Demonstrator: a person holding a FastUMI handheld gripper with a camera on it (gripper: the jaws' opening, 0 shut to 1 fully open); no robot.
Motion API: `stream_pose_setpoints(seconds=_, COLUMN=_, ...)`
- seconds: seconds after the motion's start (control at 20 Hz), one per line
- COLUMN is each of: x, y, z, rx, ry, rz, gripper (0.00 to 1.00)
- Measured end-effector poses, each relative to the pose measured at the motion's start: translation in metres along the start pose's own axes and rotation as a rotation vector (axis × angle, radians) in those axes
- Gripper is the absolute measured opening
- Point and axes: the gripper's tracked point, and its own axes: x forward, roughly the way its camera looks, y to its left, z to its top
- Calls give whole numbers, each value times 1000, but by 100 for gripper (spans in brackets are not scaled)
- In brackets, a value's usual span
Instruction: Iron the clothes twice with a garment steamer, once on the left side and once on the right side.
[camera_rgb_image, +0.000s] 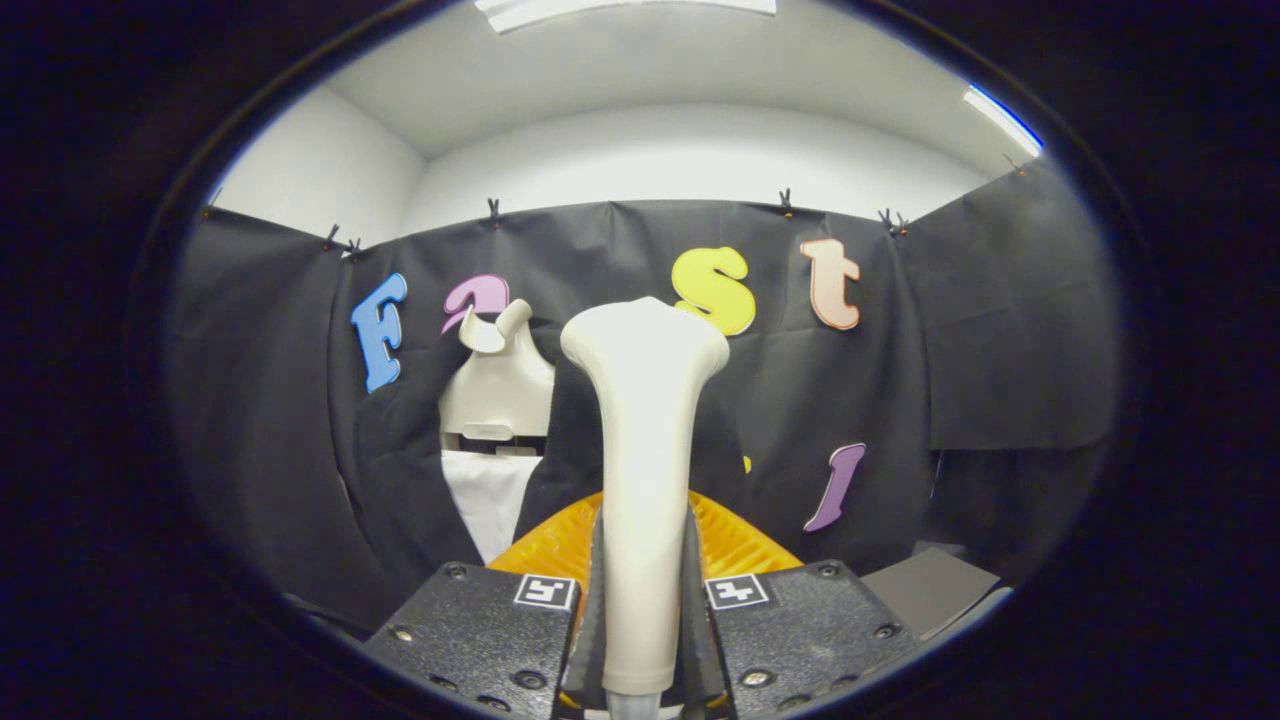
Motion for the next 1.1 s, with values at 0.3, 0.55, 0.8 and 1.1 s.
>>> stream_pose_setpoints(seconds=0.3, x=3, y=8, z=-23, rx=-16, ry=44, rz=16, gripper=34)
stream_pose_setpoints(seconds=0.55, x=1, y=1, z=-43, rx=-15, ry=76, rz=9, gripper=34)
stream_pose_setpoints(seconds=0.8, x=-5, y=-3, z=-68, rx=-15, ry=114, rz=13, gripper=34)
stream_pose_setpoints(seconds=1.1, x=-13, y=-6, z=-92, rx=3, ry=146, rz=33, gripper=34)
